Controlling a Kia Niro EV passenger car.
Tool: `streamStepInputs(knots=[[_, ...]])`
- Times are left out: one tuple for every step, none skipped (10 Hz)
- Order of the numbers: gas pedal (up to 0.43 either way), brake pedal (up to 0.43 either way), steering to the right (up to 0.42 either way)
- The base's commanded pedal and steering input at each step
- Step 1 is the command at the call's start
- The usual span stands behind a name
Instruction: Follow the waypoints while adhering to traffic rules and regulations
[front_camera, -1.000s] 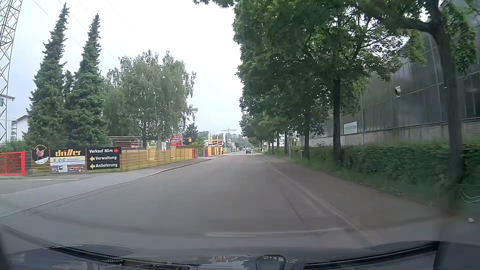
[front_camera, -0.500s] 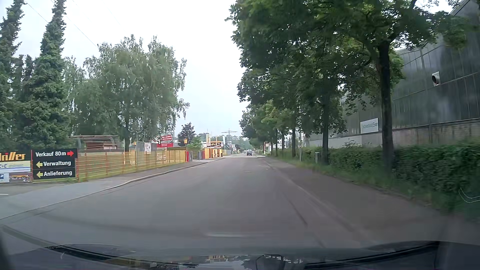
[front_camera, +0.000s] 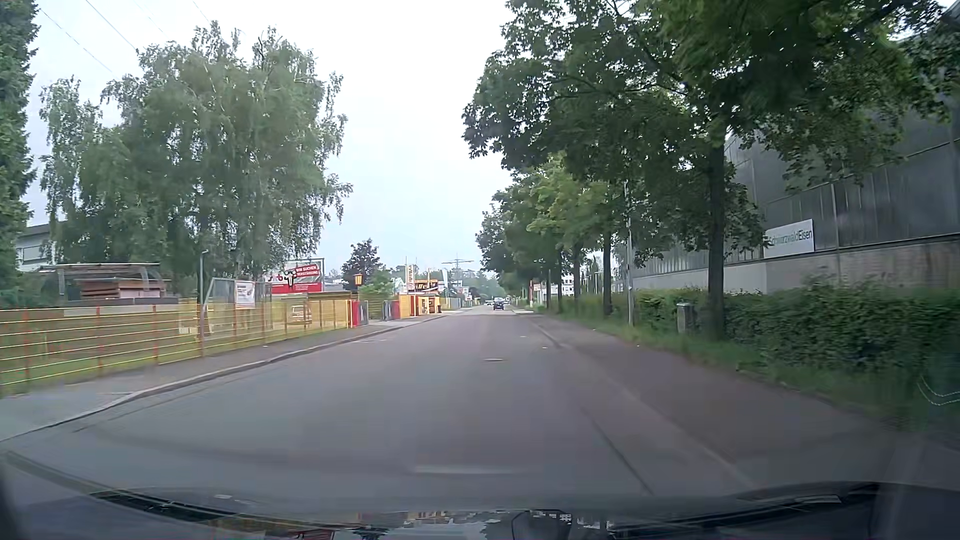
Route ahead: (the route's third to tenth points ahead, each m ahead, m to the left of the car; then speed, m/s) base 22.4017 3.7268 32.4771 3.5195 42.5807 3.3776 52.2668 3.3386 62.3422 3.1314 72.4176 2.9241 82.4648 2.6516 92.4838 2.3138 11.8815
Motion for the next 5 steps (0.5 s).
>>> streamStepInputs(knots=[[0.087, 0.0, 0.001], [0.087, 0.0, 0.001], [0.087, 0.0, 0.001], [0.087, 0.0, 0.001], [0.087, 0.0, 0.0]])
